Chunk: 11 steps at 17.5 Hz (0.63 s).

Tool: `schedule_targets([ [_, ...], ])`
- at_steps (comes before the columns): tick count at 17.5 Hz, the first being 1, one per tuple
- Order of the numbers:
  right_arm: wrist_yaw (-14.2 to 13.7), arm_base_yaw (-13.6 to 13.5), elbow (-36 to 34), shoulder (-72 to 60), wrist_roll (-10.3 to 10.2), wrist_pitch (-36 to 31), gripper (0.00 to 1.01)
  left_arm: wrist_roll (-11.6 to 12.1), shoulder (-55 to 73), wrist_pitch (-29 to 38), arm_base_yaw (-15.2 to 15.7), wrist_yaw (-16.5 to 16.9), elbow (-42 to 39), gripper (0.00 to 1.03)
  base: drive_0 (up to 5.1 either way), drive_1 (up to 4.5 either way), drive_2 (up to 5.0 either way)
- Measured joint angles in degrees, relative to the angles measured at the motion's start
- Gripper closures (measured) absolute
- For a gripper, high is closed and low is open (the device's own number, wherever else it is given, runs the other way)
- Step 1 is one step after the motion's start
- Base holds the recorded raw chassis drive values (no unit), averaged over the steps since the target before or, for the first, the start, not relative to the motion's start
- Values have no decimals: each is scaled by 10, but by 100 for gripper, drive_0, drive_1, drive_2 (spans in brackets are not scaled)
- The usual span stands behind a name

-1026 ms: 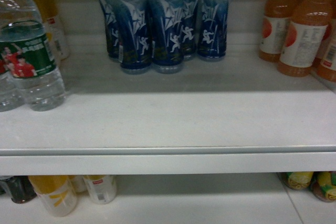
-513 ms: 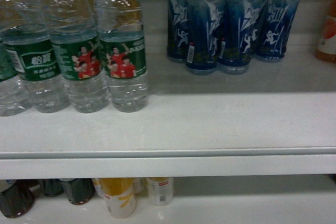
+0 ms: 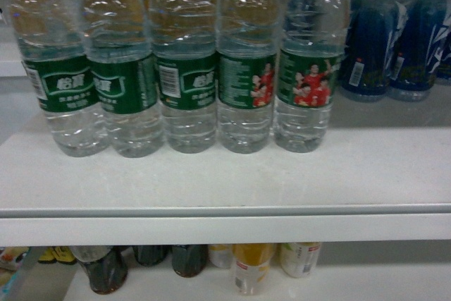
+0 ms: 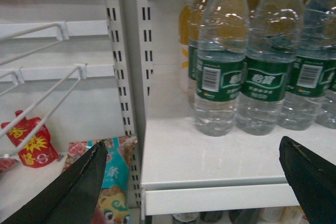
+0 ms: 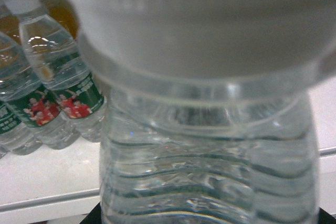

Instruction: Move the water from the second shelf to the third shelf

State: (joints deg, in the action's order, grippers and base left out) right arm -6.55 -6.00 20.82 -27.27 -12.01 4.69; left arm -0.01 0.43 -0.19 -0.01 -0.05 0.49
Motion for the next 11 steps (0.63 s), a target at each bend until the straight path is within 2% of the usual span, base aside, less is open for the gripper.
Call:
schedule_targets([
  [11,0,0,0,0,0,-1,58,0,0,0,0,0,0,5,-498,247,247],
])
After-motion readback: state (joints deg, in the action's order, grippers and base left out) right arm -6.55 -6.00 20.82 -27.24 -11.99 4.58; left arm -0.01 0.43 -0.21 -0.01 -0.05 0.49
